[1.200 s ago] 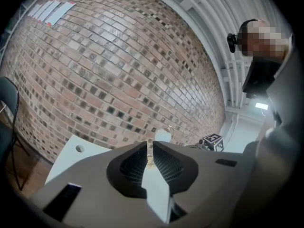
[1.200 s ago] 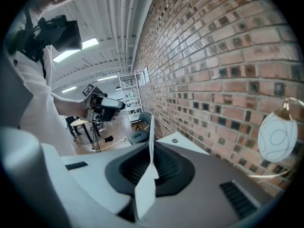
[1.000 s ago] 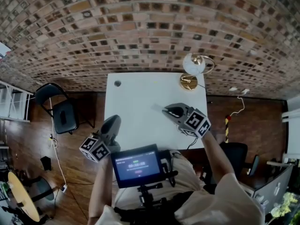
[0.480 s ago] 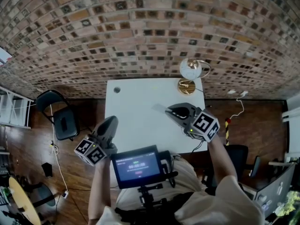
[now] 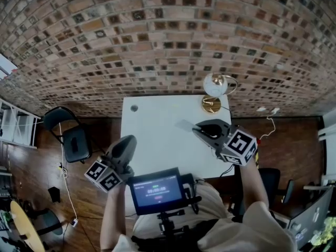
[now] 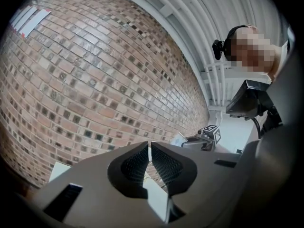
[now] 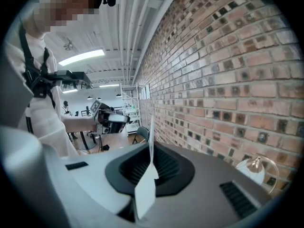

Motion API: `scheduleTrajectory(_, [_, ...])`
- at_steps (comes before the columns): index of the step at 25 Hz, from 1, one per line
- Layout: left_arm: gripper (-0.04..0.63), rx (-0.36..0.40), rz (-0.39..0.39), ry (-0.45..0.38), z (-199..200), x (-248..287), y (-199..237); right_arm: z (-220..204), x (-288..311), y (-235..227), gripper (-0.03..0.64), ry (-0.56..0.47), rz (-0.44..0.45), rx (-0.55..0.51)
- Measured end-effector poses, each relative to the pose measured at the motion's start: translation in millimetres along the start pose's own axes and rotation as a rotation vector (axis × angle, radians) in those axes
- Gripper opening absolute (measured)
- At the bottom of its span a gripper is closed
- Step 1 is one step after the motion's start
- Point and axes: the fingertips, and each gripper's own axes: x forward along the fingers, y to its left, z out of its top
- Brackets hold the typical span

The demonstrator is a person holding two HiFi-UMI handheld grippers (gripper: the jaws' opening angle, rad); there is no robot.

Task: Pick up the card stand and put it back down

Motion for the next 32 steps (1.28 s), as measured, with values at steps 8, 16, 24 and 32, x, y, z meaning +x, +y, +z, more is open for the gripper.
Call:
scheduleTrajectory(8, [0.014, 0.052, -0.013, -0.043, 13.9, -4.2, -10.0, 14.6, -8.3, 5.2, 0.026, -0.035, 0.009, 0.002])
scheduleTrajectory(16, [0.014, 0.039, -0.005, -0.028, 6.8, -4.9, -5.9, 9.3, -7.7, 5.7, 0.026, -0.024, 0.012, 0.007])
scheduleTrajectory(24, [0.014, 0.013, 0.012, -0.015, -7.4, -6.1, -1.6, 1.6, -6.6, 7.7, 0.026, -0.022, 0.017, 0.016])
scheduleTrajectory(32, [0.014, -0.008, 0.014, -0.010, -14.8, -8.5, -3.4, -2.2, -7.3, 12.2, 0.026, -0.018, 0.024, 0.021])
